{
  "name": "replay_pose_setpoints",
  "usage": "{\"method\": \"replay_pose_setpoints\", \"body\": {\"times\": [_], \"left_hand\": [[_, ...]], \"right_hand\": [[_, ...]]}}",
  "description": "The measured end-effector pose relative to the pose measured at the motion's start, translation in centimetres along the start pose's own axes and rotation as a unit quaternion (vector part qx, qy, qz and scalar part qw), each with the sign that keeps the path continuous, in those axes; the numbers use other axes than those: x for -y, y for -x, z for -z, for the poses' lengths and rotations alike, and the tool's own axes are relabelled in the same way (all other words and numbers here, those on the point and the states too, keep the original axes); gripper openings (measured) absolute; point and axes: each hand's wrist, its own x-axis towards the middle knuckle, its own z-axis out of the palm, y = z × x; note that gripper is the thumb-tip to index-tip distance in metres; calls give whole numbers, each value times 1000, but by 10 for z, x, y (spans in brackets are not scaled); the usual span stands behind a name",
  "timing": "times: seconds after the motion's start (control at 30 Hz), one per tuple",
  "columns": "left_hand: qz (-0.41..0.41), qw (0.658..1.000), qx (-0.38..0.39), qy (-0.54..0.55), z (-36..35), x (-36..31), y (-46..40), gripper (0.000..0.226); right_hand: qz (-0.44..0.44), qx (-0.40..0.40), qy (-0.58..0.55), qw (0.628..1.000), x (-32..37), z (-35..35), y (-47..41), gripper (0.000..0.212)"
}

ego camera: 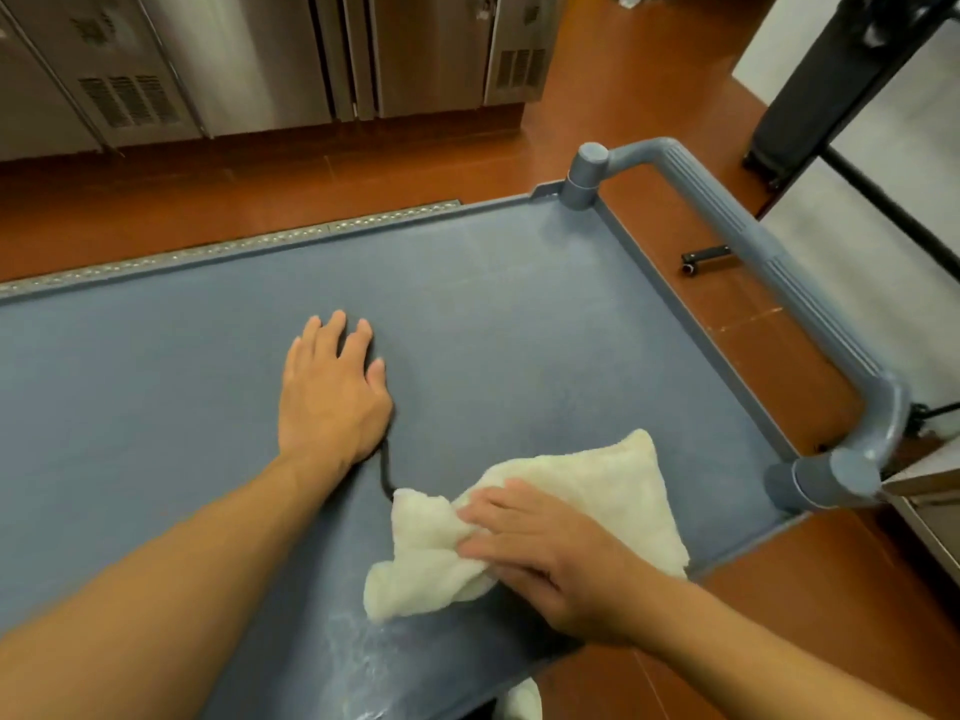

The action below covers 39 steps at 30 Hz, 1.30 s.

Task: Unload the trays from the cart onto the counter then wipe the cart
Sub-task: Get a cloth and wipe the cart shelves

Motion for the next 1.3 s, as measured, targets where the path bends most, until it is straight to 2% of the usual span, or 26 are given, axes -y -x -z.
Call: {"method": "replay_pose_setpoints", "body": {"times": [0.1, 0.2, 0.27, 0.33, 0.4, 0.43, 0.47, 0.57, 0.6, 0.67, 0.73, 0.87, 0.97, 1.07, 1.1, 1.17, 1.23, 1.3], "left_hand": [[-15, 1000, 9, 9, 2, 3, 5, 53], [-21, 1000, 10, 9, 1, 5, 6, 54], [-24, 1000, 7, 10, -3, 6, 4, 54], [-23, 1000, 1, 12, -7, 4, 1, 54], [-21, 1000, -3, 12, -10, 0, -6, 53], [-22, 1000, -5, 13, -11, -2, -9, 52], [-23, 1000, -9, 15, -10, -3, -13, 51], [-29, 999, -14, 14, -9, 3, -19, 49], [-35, 999, -17, 12, -9, 6, -18, 49], [-44, 999, -19, 14, -9, 10, -14, 48], [-49, 998, -18, 18, -10, 9, -8, 48], [-41, 998, -9, 40, -11, 3, -2, 61], [-33, 996, -2, 80, -12, -4, 4, 69], [-4, 985, -12, 171, -17, -7, 5, 74], [1, 977, -24, 212, -15, -8, 4, 78], [33, 953, -43, 298, -9, -10, 2, 79], [77, 919, -41, 384, -3, -8, 1, 75], [95, 890, -44, 444, 2, 0, 4, 74]], "right_hand": [[29, 19, -6, 999, -13, 12, 1, 32], [-85, -62, 14, 994, -66, 43, -9, 38], [-190, -166, 36, 967, -115, 78, -23, 34], [-302, -253, 45, 918, -154, 108, -47, 28], [-392, -310, 39, 865, -162, 113, -79, 29], [-401, -313, 49, 859, -153, 103, -92, 31], [-375, -298, 54, 876, -135, 85, -99, 31], [-136, -160, 19, 977, -52, 25, -64, 29], [-76, -99, 2, 992, -33, 19, -40, 30], [-21, -20, -12, 1000, -32, 31, 3, 30], [-66, -35, 19, 997, -65, 58, 29, 32], [-238, -179, 105, 949, -146, 109, 9, 36], [-286, -232, 106, 924, -188, 123, -50, 31], [-308, -281, 83, 905, -172, 114, -114, 24], [-283, -275, 76, 916, -149, 101, -127, 20], [-153, -219, 63, 962, -89, 56, -128, 21], [-41, -115, 24, 992, -29, 14, -97, 27], [30, -5, 11, 999, 0, -2, -51, 22]]}}
